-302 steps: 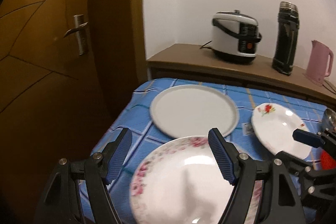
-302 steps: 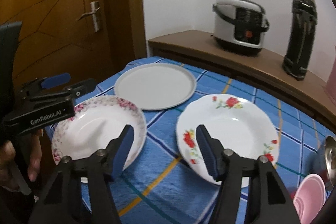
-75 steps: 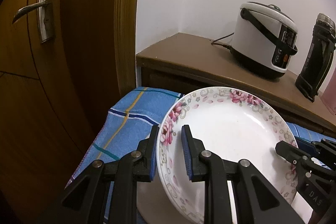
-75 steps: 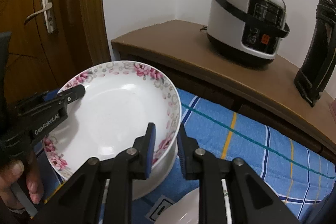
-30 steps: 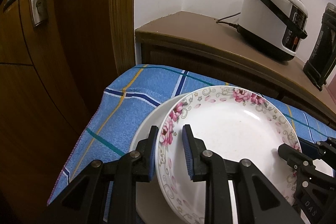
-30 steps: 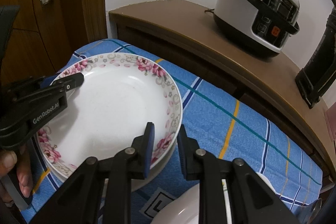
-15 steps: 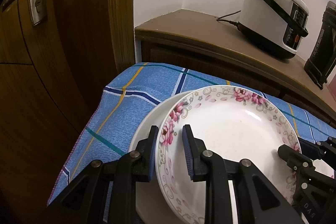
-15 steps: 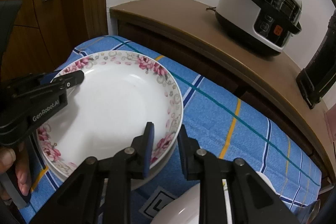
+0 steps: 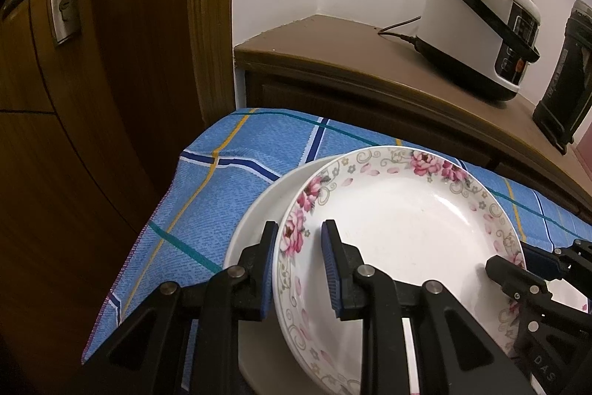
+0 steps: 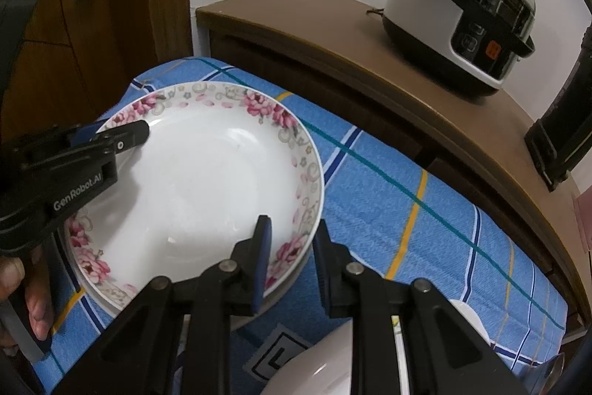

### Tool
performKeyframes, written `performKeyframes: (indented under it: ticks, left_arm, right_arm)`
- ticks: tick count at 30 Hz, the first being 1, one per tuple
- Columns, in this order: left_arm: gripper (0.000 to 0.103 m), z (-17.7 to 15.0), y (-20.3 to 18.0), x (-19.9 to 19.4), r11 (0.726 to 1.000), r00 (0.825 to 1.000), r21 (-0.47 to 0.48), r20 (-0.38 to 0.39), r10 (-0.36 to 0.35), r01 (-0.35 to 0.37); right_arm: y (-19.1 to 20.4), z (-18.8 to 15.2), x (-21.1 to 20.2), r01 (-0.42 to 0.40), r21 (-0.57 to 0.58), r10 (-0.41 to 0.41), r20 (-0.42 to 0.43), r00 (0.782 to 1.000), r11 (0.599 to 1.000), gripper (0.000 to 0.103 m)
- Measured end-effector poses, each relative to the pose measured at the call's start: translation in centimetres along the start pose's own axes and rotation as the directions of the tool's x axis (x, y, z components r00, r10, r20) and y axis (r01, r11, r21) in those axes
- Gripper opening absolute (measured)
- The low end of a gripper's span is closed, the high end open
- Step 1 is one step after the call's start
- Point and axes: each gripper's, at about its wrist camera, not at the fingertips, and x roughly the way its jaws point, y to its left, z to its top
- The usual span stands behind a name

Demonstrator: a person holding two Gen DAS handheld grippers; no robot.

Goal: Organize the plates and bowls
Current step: 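Lower the floral bowl onto the white plate and open both grippers, then move both grippers to the red-rose plate and grasp its rim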

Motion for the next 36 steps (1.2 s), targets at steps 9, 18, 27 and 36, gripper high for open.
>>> performKeyframes:
  ticks: [9, 18, 27, 36]
  left_arm:
    - [0.026, -0.1, 0.0, 0.0, 1.000, 1.000, 0.009, -0.002, -0.006, 0.006]
    - [0.031, -0.2, 0.2, -0.2, 1.000, 1.000, 0.002, 0.006, 0.003, -0.003]
    - [0.053, -0.4, 0.7, -1.7, 0.999, 0.997, -0.032, 0.073, 0.028, -0.025]
    - [0.053, -0.8, 0.0, -5.4, 0.998, 0.973, -0.015, 0.224, 0.056, -0.054]
  right_arm:
    - [0.0, -0.2, 0.0, 0.003, -0.004, -0.003, 0.002, 1.000, 1.000, 0.023]
    - [0.6, -0.5, 0.3, -0.051, -0.013, 0.051, -0.008, 0.999, 0.999, 0.039]
    - [-0.5, -2.2, -4.5, -0.012, 0.050, 0.004, 0.148, 0.989, 0.999, 0.055]
    - [-6.7, -9.2, -10.1, 0.082, 0.285, -0.148, 0.218, 0.965, 0.955, 0.057]
